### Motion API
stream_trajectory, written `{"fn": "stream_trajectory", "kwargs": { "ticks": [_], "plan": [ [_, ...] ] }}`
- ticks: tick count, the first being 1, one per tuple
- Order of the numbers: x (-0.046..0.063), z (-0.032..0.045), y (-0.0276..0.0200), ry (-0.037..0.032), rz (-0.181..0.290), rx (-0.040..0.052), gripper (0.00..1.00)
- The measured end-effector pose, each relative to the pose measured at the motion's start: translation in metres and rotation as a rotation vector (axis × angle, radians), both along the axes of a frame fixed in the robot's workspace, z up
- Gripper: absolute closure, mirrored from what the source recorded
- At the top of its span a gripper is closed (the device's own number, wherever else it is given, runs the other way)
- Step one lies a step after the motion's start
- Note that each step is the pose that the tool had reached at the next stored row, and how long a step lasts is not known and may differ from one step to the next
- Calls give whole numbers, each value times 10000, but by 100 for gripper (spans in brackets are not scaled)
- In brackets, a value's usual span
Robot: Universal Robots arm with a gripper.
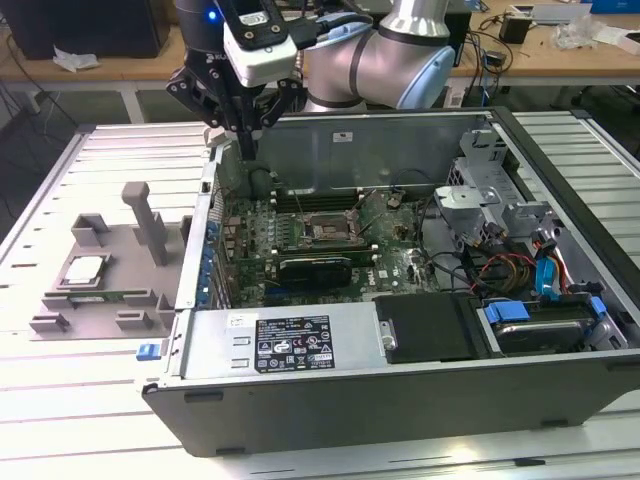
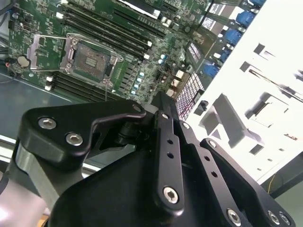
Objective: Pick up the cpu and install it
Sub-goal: 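Reach for the cpu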
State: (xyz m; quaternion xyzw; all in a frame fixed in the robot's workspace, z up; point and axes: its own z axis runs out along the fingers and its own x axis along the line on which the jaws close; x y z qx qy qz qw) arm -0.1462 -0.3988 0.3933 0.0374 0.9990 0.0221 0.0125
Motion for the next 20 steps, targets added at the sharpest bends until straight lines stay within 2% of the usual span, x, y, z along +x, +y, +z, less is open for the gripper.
{"fn": "stream_trajectory", "kwargs": {
  "ticks": [9,11,20],
  "plan": [
    [-174,0,1,0,0,-2,89],
    [-244,0,1,1,1,-3,89],
    [-438,0,2,0,0,-3,89]
  ]
}}
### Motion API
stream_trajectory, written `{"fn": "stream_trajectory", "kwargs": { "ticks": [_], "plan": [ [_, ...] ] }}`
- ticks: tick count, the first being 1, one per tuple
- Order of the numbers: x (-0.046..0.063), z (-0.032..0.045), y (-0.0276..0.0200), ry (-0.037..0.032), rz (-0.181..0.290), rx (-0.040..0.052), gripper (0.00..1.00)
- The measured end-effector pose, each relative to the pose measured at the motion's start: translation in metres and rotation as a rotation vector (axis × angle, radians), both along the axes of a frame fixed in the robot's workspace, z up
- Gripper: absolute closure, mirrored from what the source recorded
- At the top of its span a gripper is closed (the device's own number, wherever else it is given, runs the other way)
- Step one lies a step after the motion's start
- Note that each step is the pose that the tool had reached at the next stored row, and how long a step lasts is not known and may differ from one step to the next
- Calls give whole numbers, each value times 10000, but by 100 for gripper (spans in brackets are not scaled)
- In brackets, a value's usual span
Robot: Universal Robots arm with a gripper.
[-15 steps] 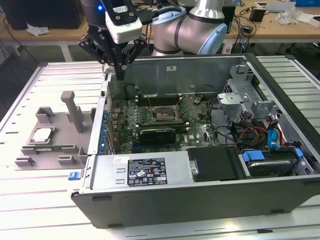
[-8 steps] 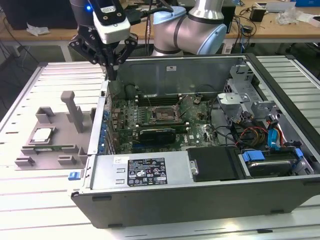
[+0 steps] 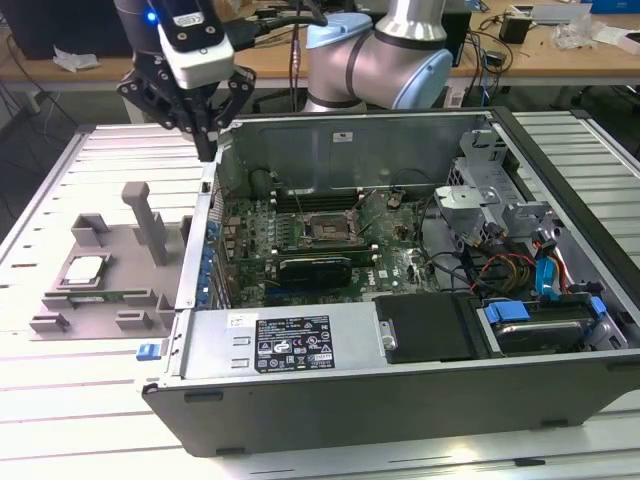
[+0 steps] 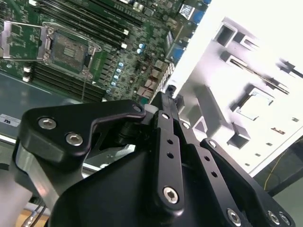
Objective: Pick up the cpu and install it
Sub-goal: 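Reach for the cpu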
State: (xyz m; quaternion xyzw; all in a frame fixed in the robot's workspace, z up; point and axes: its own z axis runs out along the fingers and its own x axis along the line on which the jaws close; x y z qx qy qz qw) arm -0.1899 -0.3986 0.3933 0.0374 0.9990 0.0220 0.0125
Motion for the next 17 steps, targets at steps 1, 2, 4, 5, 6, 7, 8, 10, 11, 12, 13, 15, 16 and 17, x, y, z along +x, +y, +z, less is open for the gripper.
{"fn": "stream_trajectory", "kwargs": {
  "ticks": [1,2,4,5,6,7,8,10,11,12,13,15,16,17],
  "plan": [
    [-29,0,0,0,-1,0,89],
    [-49,0,0,1,-1,0,89],
    [-113,0,0,1,0,0,89],
    [-141,0,0,1,0,0,89],
    [-161,0,0,1,0,0,89],
    [-183,0,0,0,0,1,89],
    [-203,0,0,0,0,1,89],
    [-243,0,1,0,-1,1,89],
    [-276,0,1,0,-1,1,89],
    [-315,0,0,0,0,0,89],
    [-342,0,0,1,0,0,89],
    [-400,0,0,0,0,0,89],
    [-418,0,0,0,-1,0,89],
    [-448,0,0,0,-1,1,89]
  ]
}}
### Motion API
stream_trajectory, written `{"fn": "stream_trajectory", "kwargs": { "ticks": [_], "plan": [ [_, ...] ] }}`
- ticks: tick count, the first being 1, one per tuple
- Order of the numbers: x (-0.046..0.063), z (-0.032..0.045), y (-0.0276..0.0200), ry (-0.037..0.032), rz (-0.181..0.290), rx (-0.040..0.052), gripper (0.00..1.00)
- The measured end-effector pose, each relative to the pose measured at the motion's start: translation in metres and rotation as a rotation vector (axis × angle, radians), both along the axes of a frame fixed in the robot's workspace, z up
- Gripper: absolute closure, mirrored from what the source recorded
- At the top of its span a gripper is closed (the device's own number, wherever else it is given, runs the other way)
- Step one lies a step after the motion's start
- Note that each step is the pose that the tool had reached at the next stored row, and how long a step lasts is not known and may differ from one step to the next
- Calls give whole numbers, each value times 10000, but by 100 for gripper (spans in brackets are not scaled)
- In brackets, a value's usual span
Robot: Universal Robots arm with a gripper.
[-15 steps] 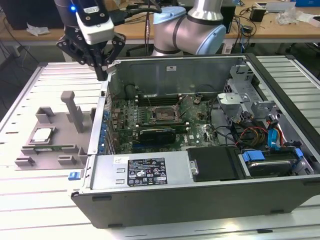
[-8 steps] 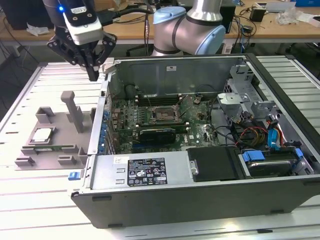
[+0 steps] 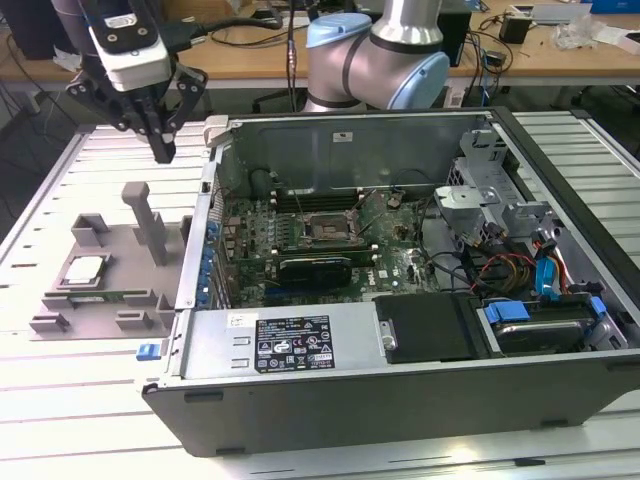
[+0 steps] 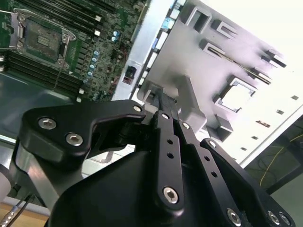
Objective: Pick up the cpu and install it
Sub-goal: 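Reach for the cpu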
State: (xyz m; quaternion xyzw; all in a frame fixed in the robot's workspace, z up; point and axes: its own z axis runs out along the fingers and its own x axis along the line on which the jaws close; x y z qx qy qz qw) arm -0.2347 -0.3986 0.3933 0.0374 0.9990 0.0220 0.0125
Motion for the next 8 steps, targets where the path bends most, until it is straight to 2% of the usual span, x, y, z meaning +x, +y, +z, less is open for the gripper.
{"fn": "stream_trajectory", "kwargs": {
  "ticks": [8],
  "plan": [
    [-191,0,0,0,0,0,89]
  ]
}}
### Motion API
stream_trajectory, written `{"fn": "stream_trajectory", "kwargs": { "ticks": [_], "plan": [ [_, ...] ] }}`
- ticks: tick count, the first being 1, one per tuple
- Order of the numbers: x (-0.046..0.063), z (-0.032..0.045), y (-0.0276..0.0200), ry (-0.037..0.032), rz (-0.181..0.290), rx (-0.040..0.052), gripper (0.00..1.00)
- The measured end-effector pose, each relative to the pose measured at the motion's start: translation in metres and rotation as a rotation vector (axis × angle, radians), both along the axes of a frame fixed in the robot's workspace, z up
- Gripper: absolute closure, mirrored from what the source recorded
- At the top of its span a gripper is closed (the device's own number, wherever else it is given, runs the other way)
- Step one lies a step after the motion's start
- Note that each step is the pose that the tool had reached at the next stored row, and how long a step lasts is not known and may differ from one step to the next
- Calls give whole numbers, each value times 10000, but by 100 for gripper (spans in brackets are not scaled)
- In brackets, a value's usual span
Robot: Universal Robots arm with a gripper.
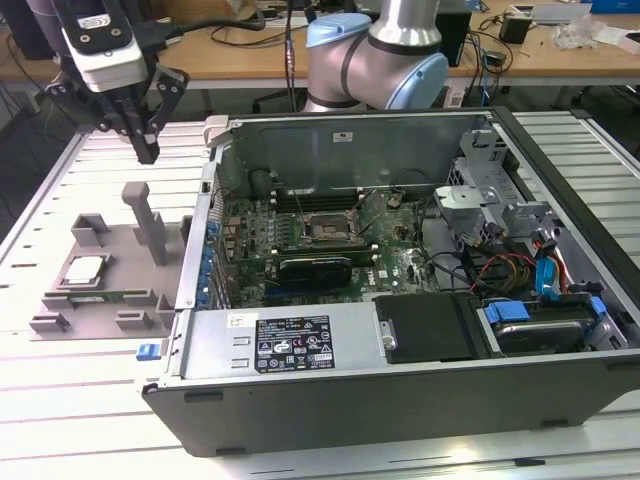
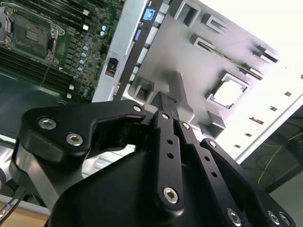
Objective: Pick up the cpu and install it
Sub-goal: 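Reach for the cpu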
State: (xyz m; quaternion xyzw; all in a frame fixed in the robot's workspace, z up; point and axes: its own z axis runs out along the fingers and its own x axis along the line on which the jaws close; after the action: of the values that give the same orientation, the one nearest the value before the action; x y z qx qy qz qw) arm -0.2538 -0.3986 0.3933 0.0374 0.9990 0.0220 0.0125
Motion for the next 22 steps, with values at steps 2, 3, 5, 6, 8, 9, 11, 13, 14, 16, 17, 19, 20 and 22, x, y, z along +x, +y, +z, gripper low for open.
{"fn": "stream_trajectory", "kwargs": {
  "ticks": [2,3,5,6,8,9,11,13,14,16,17,19,20,22],
  "plan": [
    [-39,-2,1,0,0,0,89],
    [-71,-4,2,1,0,-1,89],
    [-99,-9,3,0,0,0,89],
    [-112,-12,3,0,0,0,89],
    [-148,-20,5,0,1,0,89],
    [-160,-23,6,0,1,0,89],
    [-230,-40,14,0,-1,0,89],
    [-293,-61,24,0,0,0,89],
    [-334,-76,29,0,1,0,89],
    [-387,-99,41,-1,0,1,89],
    [-417,-112,51,1,-1,0,89],
    [-476,-141,73,1,0,-1,89],
    [-497,-152,81,1,1,-1,89],
    [-550,-179,101,-2,1,1,89]
  ]
}}
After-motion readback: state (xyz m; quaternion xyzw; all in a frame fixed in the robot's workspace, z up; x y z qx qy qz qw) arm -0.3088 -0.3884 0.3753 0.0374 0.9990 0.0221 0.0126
